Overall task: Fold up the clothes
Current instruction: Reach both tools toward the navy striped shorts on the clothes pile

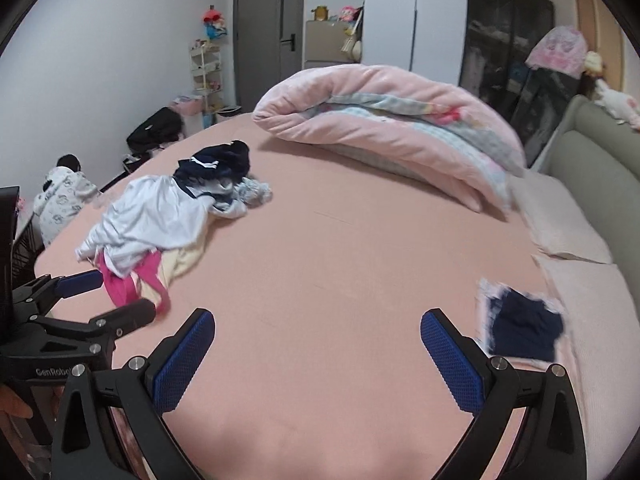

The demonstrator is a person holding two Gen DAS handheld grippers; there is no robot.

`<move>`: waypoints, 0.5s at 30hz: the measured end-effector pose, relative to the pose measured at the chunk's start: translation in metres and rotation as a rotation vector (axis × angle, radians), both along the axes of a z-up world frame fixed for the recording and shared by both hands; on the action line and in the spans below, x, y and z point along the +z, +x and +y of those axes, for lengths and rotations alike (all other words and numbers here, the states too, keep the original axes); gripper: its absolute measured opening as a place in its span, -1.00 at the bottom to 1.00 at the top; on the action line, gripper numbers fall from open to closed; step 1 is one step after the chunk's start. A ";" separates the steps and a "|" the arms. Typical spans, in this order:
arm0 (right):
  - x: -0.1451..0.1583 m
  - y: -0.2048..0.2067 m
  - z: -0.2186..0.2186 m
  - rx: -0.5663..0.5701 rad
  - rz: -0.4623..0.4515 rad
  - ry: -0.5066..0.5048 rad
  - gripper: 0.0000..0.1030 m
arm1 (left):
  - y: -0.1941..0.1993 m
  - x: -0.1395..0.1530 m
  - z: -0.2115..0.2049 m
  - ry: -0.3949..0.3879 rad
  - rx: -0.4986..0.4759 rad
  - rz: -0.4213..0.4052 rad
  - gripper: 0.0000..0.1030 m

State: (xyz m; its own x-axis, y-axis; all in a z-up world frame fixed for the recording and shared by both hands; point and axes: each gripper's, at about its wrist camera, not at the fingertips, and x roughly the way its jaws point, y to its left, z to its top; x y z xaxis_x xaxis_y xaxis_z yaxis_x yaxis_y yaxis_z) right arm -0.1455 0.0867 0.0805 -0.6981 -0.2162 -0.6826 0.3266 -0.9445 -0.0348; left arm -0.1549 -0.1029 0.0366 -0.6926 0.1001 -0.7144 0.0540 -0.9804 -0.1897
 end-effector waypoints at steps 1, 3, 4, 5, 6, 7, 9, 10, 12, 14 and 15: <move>-0.003 -0.012 -0.008 0.011 -0.011 -0.009 1.00 | -0.009 0.000 -0.010 0.000 0.018 0.004 1.00; -0.009 -0.035 -0.024 0.034 -0.035 -0.029 1.00 | -0.030 -0.003 -0.033 0.012 0.053 0.009 1.00; -0.013 -0.049 -0.035 0.049 -0.051 -0.035 1.00 | -0.038 -0.005 -0.043 0.016 0.066 0.007 1.00; -0.017 -0.062 -0.046 0.066 -0.071 -0.038 1.00 | -0.047 -0.007 -0.053 0.021 0.078 0.006 1.00; -0.020 -0.074 -0.057 0.077 -0.083 -0.039 1.00 | -0.059 -0.010 -0.064 0.029 0.087 0.008 1.00; -0.024 -0.085 -0.067 0.088 -0.094 -0.041 1.00 | -0.070 -0.013 -0.076 0.036 0.096 0.011 1.00; -0.029 -0.107 -0.090 0.102 -0.093 -0.031 1.00 | -0.094 -0.020 -0.096 0.042 0.117 0.019 1.00; -0.033 -0.124 -0.104 0.101 -0.093 -0.022 1.00 | -0.108 -0.023 -0.105 0.038 0.128 0.018 1.00; -0.040 -0.157 -0.127 0.104 -0.092 -0.018 1.00 | -0.138 -0.030 -0.123 0.025 0.144 0.016 1.00; -0.049 -0.195 -0.150 0.101 -0.089 -0.017 1.00 | -0.172 -0.039 -0.143 0.011 0.163 0.012 1.00; -0.054 -0.217 -0.161 0.095 -0.087 -0.017 0.99 | -0.191 -0.044 -0.154 0.004 0.176 0.009 1.00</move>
State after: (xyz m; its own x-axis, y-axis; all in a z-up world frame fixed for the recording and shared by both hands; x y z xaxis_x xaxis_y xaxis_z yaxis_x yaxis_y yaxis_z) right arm -0.3620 -0.0747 0.0267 -0.6122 -0.2908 -0.7353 0.4162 -0.9092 0.0131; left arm -0.3457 -0.2565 -0.0076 -0.7061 -0.0201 -0.7078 0.2228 -0.9551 -0.1951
